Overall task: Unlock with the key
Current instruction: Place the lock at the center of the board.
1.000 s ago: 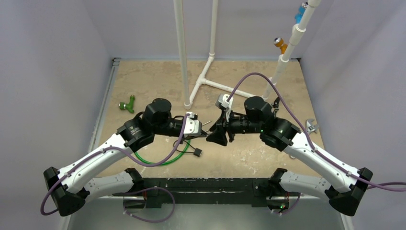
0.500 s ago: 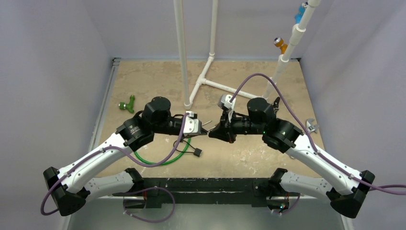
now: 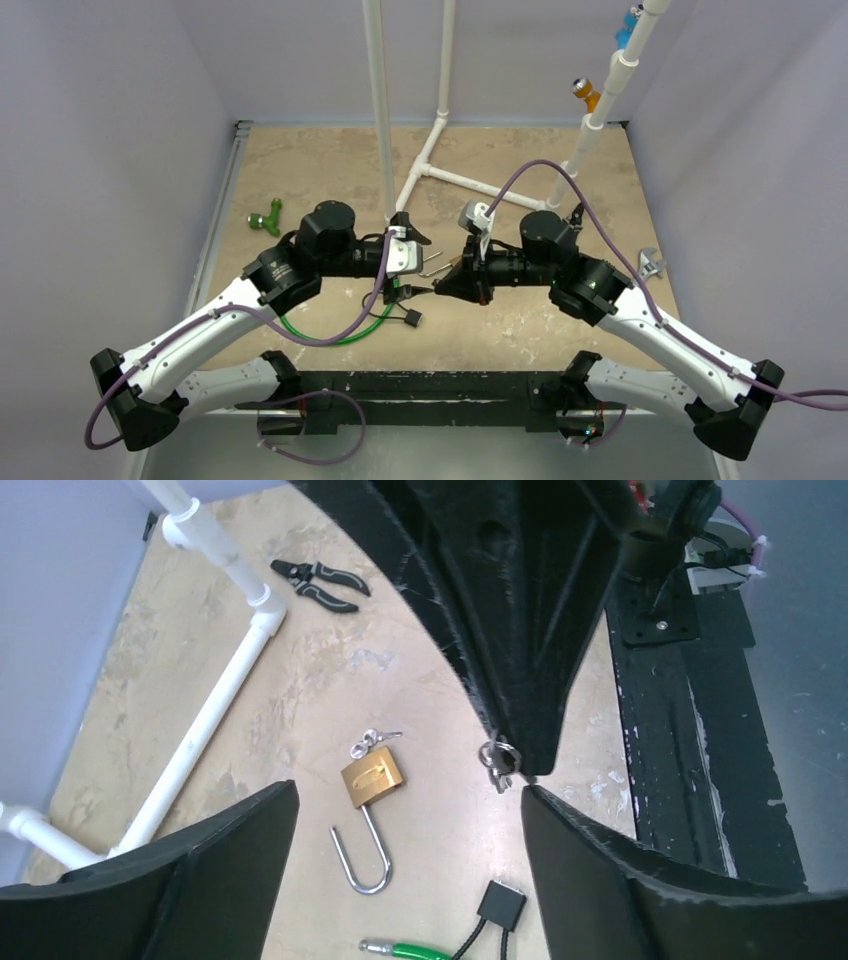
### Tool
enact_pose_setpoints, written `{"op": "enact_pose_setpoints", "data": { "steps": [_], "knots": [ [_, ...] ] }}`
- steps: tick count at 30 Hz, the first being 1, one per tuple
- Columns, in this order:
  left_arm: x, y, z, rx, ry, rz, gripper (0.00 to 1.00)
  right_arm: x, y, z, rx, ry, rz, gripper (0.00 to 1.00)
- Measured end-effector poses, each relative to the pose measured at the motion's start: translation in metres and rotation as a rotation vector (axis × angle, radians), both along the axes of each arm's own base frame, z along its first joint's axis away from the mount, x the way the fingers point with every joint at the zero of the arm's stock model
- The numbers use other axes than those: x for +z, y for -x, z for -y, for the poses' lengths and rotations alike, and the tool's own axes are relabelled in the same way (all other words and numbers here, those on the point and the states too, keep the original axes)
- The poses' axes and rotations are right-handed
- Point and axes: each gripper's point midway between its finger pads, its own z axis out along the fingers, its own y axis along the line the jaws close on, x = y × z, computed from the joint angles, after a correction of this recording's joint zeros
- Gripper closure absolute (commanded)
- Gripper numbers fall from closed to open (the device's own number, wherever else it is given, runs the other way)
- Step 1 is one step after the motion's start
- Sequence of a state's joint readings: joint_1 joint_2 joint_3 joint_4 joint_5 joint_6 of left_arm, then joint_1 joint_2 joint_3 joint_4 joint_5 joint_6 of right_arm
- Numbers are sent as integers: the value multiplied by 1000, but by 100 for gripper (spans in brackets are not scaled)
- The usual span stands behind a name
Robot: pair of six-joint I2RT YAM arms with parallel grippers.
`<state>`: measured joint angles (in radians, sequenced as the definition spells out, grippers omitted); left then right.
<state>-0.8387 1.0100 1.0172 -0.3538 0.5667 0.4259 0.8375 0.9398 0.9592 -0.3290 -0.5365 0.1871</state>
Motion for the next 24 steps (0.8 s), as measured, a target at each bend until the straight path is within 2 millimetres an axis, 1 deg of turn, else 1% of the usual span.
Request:
{"op": "enact_pose_setpoints", "data": {
  "steps": [1, 7, 11, 13, 17, 19, 21, 24],
  "knots": [
    [0, -2, 0, 8, -1, 4, 0, -1, 1, 0, 4, -1, -9, 100],
    [3, -11, -4, 50, -14, 43, 0, -6, 9, 0, 37, -13, -85, 100],
    [7, -10, -10, 44, -25, 95, 0, -7, -1, 2, 22, -25, -133, 100],
    [10, -7, -13, 36, -29, 108, 0, -15, -9, -1, 7, -6, -173, 100],
    [18, 1, -15, 18, -6, 95, 0, -28, -17, -7, -4, 26, -224, 100],
    [20, 4, -14, 18, 9, 67, 0, -26, -19, -8, -6, 29, -223, 100],
    [21, 6, -12, 24, 28, 26, 0, -18, -20, -8, -4, 24, -203, 100],
    [24, 7, -11, 47, 52, -42, 0, 0, -23, -9, 8, 8, -143, 100]
  ]
}}
